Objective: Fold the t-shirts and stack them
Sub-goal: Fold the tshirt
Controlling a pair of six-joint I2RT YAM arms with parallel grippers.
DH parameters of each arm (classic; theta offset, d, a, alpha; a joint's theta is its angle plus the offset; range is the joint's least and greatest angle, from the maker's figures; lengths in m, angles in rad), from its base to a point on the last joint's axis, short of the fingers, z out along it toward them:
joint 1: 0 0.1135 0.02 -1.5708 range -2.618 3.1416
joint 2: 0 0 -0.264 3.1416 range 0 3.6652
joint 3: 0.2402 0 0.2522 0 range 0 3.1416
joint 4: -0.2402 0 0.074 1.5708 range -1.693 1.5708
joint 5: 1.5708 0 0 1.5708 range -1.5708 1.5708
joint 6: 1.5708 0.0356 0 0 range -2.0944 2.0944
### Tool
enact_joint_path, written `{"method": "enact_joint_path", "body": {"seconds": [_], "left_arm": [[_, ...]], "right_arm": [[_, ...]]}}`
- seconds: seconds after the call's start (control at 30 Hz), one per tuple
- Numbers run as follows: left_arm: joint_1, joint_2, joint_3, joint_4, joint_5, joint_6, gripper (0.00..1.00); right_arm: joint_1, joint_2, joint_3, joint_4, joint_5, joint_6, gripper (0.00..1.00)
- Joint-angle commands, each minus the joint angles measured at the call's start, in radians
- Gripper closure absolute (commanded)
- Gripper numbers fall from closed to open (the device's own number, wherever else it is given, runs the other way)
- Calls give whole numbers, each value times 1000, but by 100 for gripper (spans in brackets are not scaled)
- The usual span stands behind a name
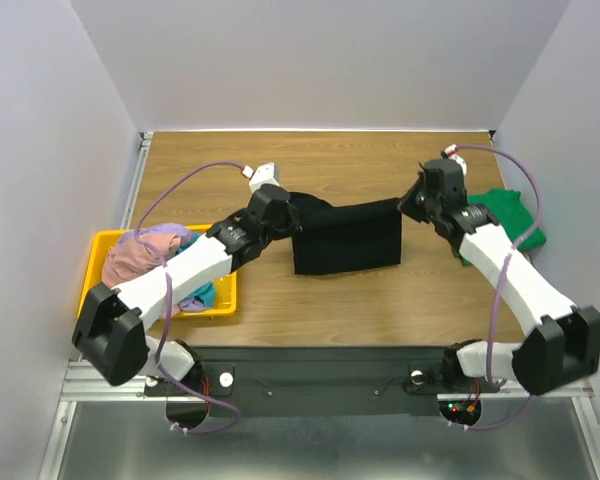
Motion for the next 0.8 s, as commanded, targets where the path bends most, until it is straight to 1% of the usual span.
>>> {"method": "enact_joint_path", "body": {"seconds": [0.0,0.03,0.07,0.1,0.17,0.23,0.27,0.37,0.43,0.5,0.53,0.57,0.6,0.63,0.67,0.7,0.73,0.77], "left_arm": [[93,65,98,124,-12,102,100],[108,91,112,140,9,112,100],[126,120,135,139,28,119,100],[151,183,191,134,63,130,100],[168,241,270,129,65,159,100],[197,321,317,128,66,172,100],[205,373,371,110,65,176,100],[246,466,452,97,47,189,100],[283,516,492,85,62,187,100],[303,579,541,79,83,182,100],[318,599,558,82,88,182,100],[323,620,575,86,88,187,93],[329,663,619,99,111,217,74],[331,683,643,102,123,231,52],[334,701,670,103,135,250,14],[335,735,719,109,143,270,1],[338,749,747,84,142,291,1],[340,757,776,64,143,300,1]], "right_arm": [[-9,123,151,130,123,-52,100],[-14,189,168,137,119,-57,100],[-18,218,189,142,112,-62,100],[-28,252,226,153,111,-65,100],[-37,333,263,159,112,-69,100],[-48,375,307,170,128,-69,100],[-57,419,320,185,132,-74,99],[-72,496,395,216,129,-109,100],[-77,585,433,219,117,-128,100],[-84,646,485,220,63,-144,99],[-88,701,505,222,24,-158,99],[-89,732,521,222,16,-158,96],[-91,757,554,223,11,-158,87],[-92,802,576,223,13,-164,48],[-92,823,599,222,23,-177,27],[-94,836,645,222,34,-180,11],[-94,846,659,222,42,-186,0],[-94,843,669,222,37,-204,0]]}}
